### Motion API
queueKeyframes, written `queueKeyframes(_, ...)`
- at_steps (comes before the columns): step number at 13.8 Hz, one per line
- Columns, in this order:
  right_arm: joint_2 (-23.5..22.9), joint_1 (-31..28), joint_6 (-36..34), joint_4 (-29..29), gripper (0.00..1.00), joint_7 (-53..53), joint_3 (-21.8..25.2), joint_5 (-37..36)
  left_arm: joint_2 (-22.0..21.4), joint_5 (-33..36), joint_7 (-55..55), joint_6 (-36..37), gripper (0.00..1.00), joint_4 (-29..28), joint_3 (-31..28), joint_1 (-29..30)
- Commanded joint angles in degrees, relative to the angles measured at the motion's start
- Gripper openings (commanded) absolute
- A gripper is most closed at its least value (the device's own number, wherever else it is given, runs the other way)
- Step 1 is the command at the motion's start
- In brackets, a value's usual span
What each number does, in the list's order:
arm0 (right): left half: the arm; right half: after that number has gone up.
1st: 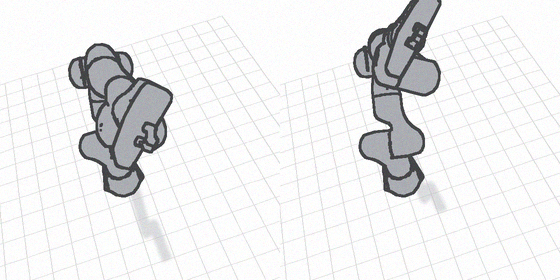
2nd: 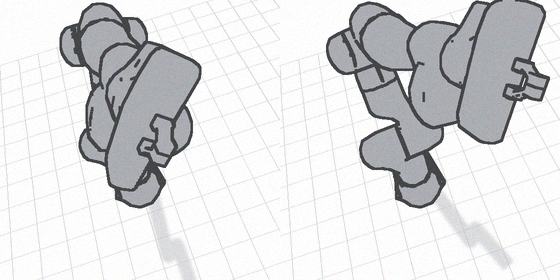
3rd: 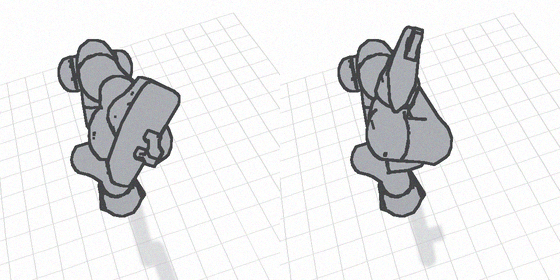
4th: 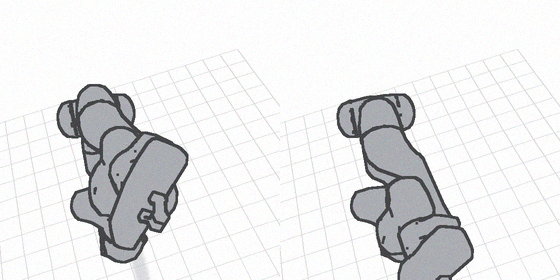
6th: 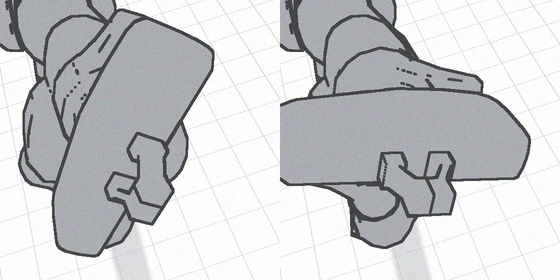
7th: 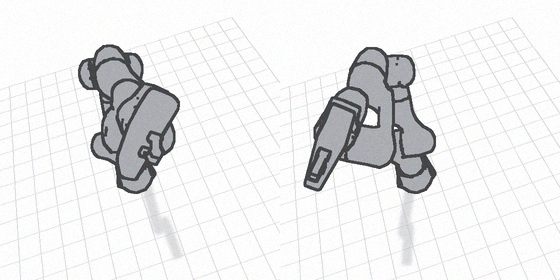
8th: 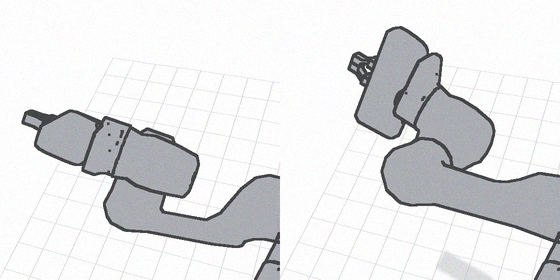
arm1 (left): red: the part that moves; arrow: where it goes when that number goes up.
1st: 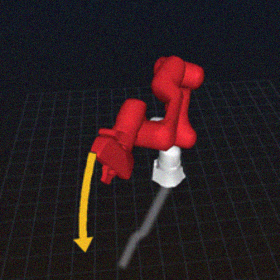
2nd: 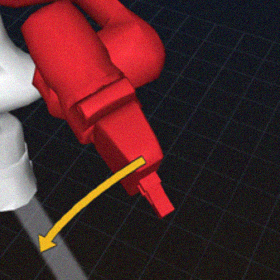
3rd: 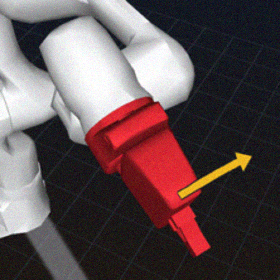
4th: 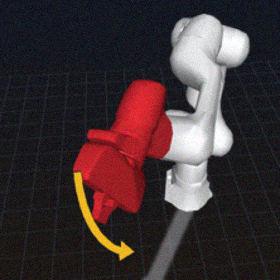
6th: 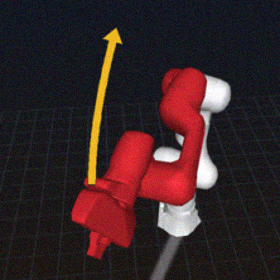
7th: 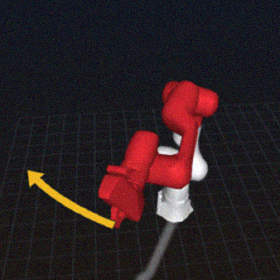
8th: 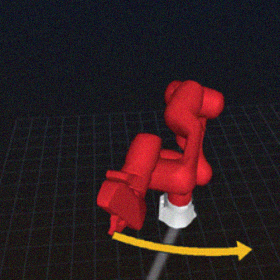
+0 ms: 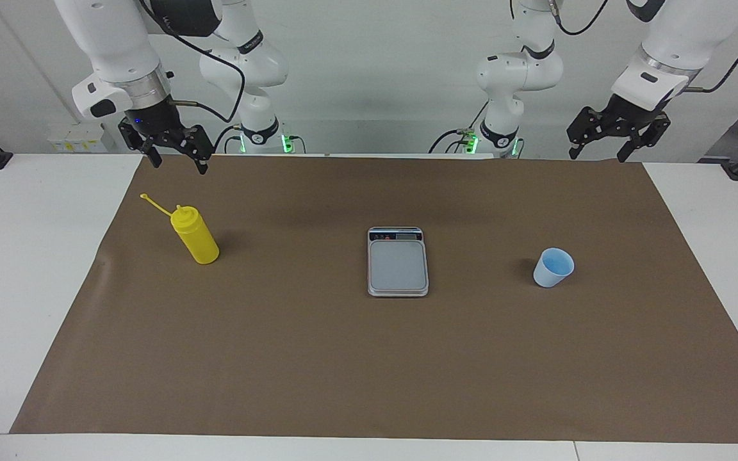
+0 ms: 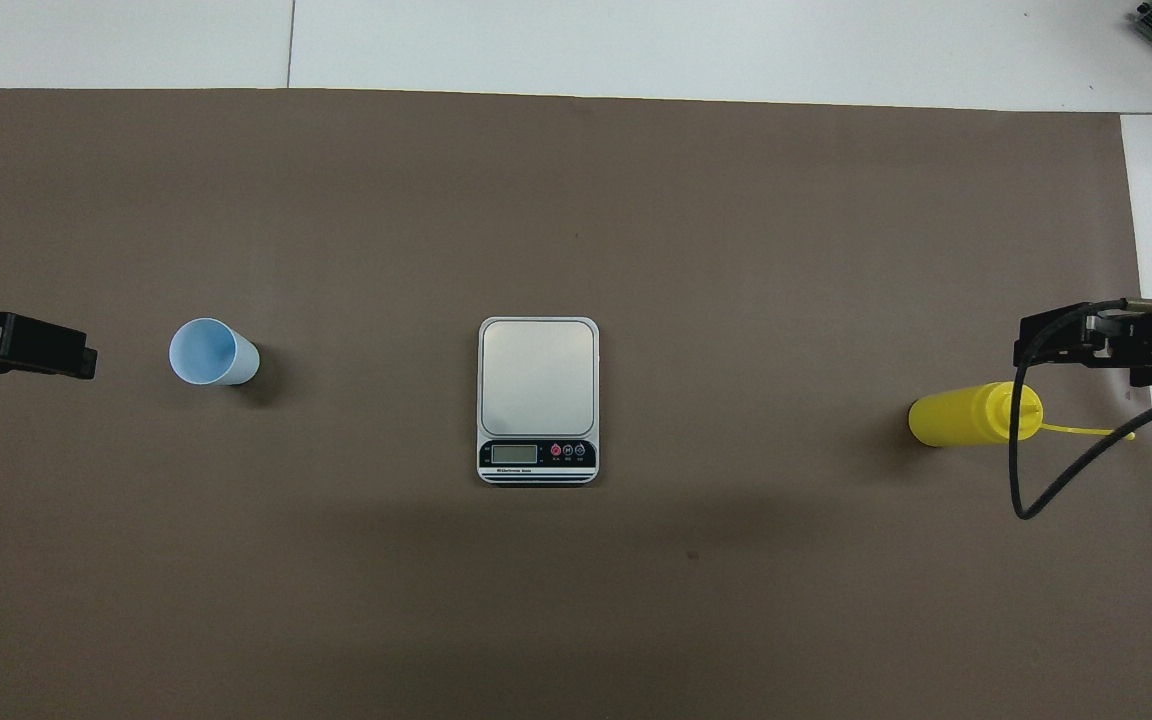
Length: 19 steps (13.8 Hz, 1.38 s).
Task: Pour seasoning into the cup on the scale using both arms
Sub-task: 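Move the left gripper toward the light-blue cup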
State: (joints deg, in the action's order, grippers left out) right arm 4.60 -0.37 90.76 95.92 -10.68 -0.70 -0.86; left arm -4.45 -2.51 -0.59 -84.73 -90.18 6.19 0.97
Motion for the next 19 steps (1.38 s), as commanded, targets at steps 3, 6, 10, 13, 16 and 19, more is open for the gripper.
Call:
queueKeyframes(3,1.46,-0.78,0.73,1.82,1.0,1.54,-0.26,-0.28,-0.92,-0.13,-0.29,0.18,1.0,-0.52,-0.39,0.0)
queueKeyframes(6,1.55,-0.86,0.73,1.9,1.0,1.54,-0.26,-0.28,-0.92,-0.04,-0.29,-0.6,1.0,-1.04,-0.48,0.0)
queueKeyframes(10,1.55,-0.87,0.73,1.9,1.0,1.54,-0.26,-0.28,-1.27,-0.13,-0.29,-7.36,1.0,-5.87,-0.74,0.52)
queueKeyframes(13,1.55,-0.87,0.73,1.99,1.0,1.63,-0.26,-0.2,0.3,-0.13,-0.29,-12.46,1.0,-8.87,-0.65,1.84)
queueKeyframes(16,1.55,-0.87,0.73,2.08,1.0,1.54,-0.26,-0.2,4.69,-0.13,-0.29,-18.7,1.0,-10.8,-0.65,2.63)
queueKeyframes(19,1.55,-0.87,0.73,2.08,1.0,1.63,-0.26,-0.2,7.87,-0.13,-0.38,-24.4,1.0,-14.03,-0.65,3.77)
